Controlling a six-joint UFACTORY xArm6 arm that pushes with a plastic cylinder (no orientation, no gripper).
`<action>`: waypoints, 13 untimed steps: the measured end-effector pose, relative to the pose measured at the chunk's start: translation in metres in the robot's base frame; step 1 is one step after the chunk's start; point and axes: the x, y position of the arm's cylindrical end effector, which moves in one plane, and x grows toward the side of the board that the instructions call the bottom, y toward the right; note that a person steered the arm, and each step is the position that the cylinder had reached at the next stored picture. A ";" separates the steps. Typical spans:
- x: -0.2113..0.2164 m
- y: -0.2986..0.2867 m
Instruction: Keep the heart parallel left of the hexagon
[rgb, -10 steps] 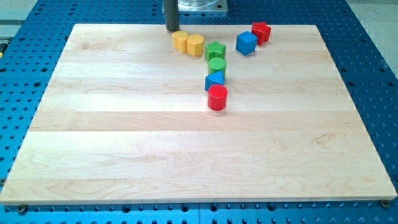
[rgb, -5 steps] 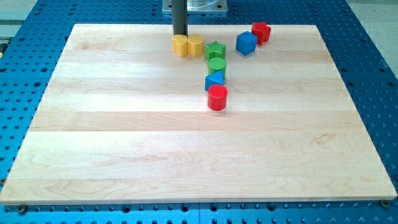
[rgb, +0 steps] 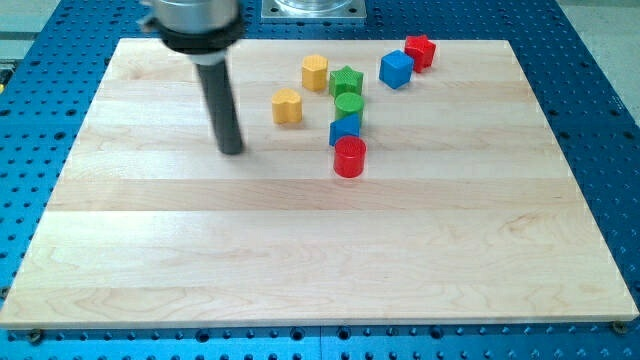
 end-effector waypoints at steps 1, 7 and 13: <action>-0.022 0.045; -0.085 0.012; -0.125 -0.042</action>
